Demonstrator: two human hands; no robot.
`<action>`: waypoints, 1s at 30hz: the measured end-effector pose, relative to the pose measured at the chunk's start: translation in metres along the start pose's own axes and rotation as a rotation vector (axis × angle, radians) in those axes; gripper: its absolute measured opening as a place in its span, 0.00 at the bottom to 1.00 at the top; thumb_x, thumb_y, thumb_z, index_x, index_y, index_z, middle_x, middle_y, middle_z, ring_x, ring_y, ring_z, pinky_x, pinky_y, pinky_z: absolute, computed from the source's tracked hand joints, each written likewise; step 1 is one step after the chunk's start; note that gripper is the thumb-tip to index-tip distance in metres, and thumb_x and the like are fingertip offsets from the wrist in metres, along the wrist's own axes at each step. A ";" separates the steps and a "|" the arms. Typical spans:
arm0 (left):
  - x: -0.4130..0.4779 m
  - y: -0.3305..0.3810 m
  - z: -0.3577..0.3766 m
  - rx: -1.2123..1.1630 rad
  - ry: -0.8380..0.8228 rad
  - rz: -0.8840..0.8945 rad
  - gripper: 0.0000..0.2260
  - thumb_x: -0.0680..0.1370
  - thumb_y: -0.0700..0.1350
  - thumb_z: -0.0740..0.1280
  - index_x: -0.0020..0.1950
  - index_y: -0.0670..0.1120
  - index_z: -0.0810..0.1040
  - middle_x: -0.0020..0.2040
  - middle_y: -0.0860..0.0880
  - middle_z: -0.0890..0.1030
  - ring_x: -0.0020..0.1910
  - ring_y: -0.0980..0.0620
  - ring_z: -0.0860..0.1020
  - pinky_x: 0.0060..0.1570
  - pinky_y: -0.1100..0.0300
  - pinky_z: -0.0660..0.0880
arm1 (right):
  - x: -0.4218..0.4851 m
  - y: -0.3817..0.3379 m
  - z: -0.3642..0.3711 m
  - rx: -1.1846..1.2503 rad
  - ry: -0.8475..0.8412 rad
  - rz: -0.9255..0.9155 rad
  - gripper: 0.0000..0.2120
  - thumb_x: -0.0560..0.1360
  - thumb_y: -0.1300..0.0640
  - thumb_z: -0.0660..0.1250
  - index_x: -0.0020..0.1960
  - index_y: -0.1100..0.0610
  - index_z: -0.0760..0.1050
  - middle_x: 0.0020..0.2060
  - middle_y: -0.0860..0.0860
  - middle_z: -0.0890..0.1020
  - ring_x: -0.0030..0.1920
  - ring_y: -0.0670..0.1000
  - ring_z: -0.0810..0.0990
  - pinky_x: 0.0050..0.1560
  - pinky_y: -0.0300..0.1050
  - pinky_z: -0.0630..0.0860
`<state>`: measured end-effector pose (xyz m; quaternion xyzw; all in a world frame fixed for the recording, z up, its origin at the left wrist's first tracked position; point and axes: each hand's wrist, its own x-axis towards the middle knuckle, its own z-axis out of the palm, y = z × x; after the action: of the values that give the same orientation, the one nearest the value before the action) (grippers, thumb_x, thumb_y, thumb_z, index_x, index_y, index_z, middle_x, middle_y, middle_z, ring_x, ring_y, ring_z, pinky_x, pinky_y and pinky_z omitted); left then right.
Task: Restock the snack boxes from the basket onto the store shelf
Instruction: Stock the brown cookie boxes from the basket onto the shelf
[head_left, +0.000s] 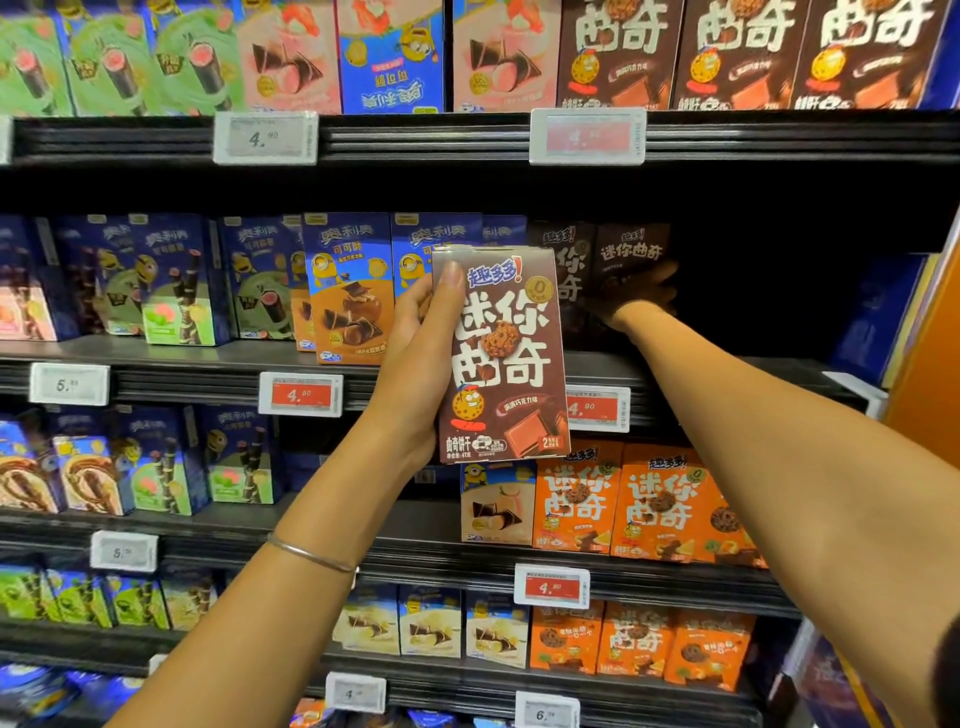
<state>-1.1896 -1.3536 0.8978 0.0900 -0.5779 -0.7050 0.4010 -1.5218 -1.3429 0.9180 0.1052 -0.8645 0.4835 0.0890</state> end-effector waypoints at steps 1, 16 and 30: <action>0.000 0.000 0.000 -0.001 -0.002 0.000 0.35 0.71 0.65 0.70 0.73 0.50 0.70 0.57 0.47 0.87 0.53 0.45 0.87 0.51 0.47 0.85 | 0.001 0.001 0.000 -0.002 -0.005 0.002 0.68 0.63 0.38 0.81 0.82 0.53 0.34 0.78 0.62 0.58 0.76 0.68 0.62 0.73 0.65 0.64; 0.001 -0.003 0.002 -0.016 -0.005 -0.006 0.30 0.76 0.63 0.68 0.73 0.48 0.69 0.58 0.45 0.86 0.53 0.44 0.87 0.48 0.50 0.86 | -0.037 -0.016 -0.044 0.067 -0.007 0.053 0.60 0.69 0.34 0.76 0.83 0.56 0.41 0.81 0.61 0.52 0.79 0.65 0.55 0.75 0.59 0.60; 0.001 -0.009 0.025 -0.002 -0.025 0.068 0.36 0.75 0.67 0.68 0.77 0.48 0.68 0.63 0.43 0.84 0.58 0.43 0.86 0.57 0.43 0.83 | -0.260 0.046 -0.106 0.572 -0.288 -0.479 0.20 0.73 0.38 0.73 0.60 0.46 0.75 0.57 0.42 0.81 0.53 0.40 0.83 0.44 0.33 0.81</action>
<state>-1.2091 -1.3350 0.8984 0.0613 -0.5848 -0.6927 0.4177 -1.2783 -1.2039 0.8691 0.3911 -0.6496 0.6505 0.0441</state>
